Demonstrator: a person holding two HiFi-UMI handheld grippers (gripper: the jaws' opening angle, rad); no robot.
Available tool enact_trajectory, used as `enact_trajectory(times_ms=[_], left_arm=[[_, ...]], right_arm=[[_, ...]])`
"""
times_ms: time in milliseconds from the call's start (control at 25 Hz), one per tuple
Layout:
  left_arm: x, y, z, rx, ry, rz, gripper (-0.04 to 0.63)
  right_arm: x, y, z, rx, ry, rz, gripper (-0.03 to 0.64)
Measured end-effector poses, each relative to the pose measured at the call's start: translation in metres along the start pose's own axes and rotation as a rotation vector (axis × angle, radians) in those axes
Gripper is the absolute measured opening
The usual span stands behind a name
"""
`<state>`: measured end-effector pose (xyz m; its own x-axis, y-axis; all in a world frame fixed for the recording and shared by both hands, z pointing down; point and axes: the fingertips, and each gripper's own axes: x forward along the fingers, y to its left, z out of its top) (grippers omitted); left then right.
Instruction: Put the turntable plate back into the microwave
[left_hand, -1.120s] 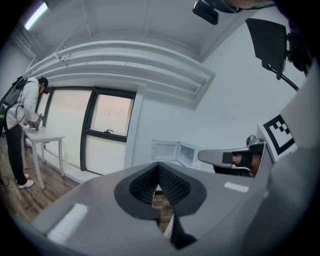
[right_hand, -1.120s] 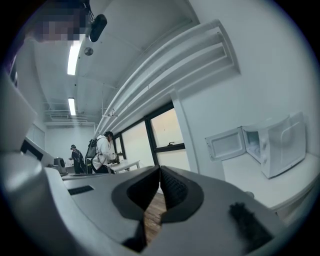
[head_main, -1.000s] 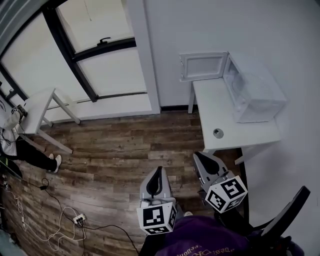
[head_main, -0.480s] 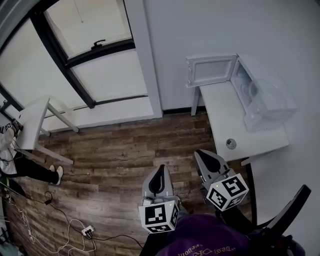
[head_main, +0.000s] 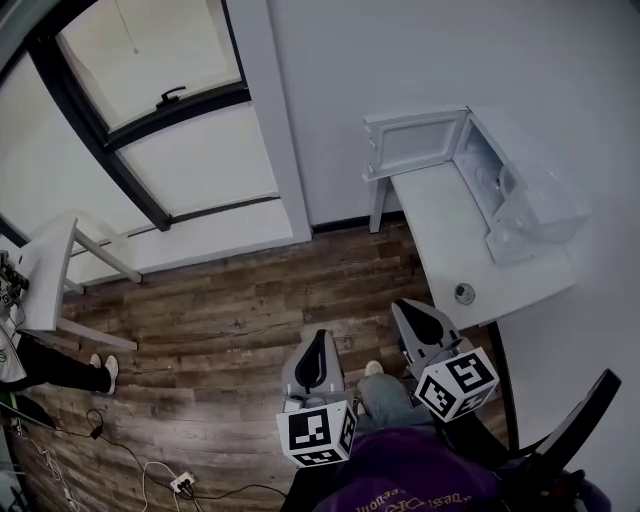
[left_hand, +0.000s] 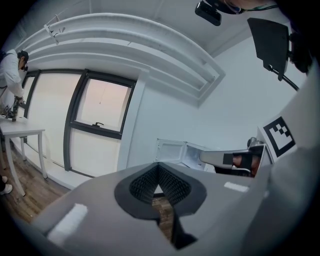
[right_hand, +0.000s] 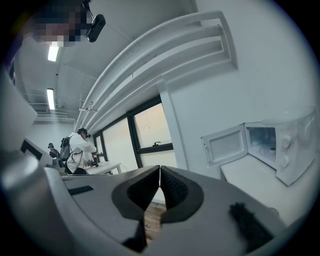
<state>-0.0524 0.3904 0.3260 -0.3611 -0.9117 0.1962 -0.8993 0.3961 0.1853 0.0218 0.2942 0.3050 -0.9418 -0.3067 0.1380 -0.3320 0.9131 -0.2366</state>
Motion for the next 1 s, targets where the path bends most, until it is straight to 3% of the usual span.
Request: enact_trajectory(times_ms=[520,1000], left_arm=[[0.098,0.029,0.029,0.019,-0.001,-0.044,0.006],[0.205,0.018,0.055,0.042,0.032,-0.143,0.006]], right_arm=[[0.087,-0.048,0.029,-0.006,-0.025,-0.033,0.011],[0.148,-0.121,0.060,0.017,-0.034,-0.105,0.011]])
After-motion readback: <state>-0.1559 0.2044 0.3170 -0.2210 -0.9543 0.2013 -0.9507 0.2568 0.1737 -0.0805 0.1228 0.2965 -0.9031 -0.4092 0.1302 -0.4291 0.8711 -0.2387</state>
